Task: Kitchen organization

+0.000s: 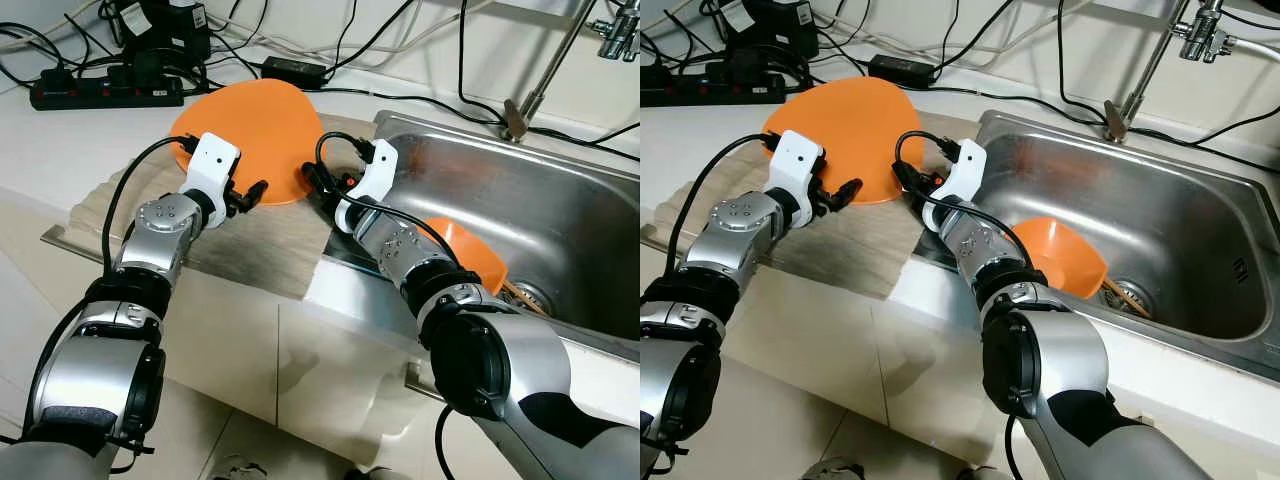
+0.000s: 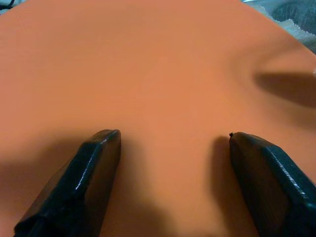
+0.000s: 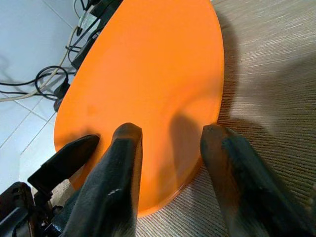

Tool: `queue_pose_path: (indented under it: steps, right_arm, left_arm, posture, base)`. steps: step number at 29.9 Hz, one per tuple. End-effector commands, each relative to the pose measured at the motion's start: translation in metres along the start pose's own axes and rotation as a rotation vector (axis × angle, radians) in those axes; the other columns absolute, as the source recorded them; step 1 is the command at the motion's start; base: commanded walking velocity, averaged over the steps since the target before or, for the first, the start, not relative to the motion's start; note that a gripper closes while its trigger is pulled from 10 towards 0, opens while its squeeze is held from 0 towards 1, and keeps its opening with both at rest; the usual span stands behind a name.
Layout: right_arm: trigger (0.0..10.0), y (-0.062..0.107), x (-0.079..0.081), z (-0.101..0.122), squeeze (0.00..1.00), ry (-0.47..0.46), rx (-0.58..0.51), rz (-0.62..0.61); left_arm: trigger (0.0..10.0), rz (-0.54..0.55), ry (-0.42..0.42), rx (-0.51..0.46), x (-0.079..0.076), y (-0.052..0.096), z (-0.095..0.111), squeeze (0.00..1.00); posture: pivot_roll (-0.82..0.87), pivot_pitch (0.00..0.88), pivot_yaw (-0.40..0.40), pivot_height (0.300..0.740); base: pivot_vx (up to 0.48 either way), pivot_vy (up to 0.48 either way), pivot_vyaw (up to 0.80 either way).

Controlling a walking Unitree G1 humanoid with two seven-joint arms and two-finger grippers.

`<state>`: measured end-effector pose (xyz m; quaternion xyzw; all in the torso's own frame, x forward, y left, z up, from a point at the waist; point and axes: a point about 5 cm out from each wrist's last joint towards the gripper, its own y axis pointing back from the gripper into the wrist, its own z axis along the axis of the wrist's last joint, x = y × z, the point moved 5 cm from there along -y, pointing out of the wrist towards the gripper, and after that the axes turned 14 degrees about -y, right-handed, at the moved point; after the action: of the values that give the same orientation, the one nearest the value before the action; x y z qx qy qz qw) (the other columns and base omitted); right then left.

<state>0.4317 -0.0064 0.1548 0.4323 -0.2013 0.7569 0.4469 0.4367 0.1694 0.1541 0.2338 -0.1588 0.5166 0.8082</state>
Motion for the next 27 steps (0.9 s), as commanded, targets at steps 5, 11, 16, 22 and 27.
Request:
queue_pose_path:
  steps: [5, 11, 16, 22, 27]
  right_arm:
    - [0.0, 0.0029, -0.0072, -0.0013, 0.00, 0.000, 0.019, -0.008]
    - [0.0, 0.0038, -0.0089, 0.0005, 0.00, -0.007, 0.013, -0.008]
    - [0.0, 0.0044, -0.0104, 0.0019, 0.00, -0.016, 0.007, -0.012]
    - [0.0, 0.0050, -0.0121, 0.0033, 0.00, -0.029, -0.001, -0.017]
    - [0.0, 0.0055, -0.0127, 0.0064, 0.00, -0.052, -0.015, -0.016]
  left_arm:
    - [10.0, -0.101, -0.002, 0.124, -0.0303, 0.0015, -0.0340, 0.00]
    - [10.0, -0.102, -0.004, 0.123, -0.0302, 0.0013, -0.0337, 0.00]
    - [10.0, -0.101, -0.005, 0.121, -0.0302, 0.0013, -0.0335, 0.00]
    - [10.0, -0.101, -0.007, 0.119, -0.0300, 0.0014, -0.0331, 0.00]
    - [10.0, -0.100, -0.007, 0.116, -0.0299, 0.0013, -0.0328, 0.00]
  posture:
    - [0.00, 0.057, -0.091, 0.740]
    - [-0.01, 0.055, -0.089, 0.740]
    - [-0.01, 0.056, -0.088, 0.740]
    - [-0.01, 0.056, -0.086, 0.740]
    - [-0.01, 0.056, -0.085, 0.740]
  base:
    - [0.000, 0.000, 0.00]
    - [0.000, 0.000, 0.00]
    - [0.000, 0.000, 0.00]
    - [0.000, 0.000, 0.00]
    - [0.000, 0.000, 0.00]
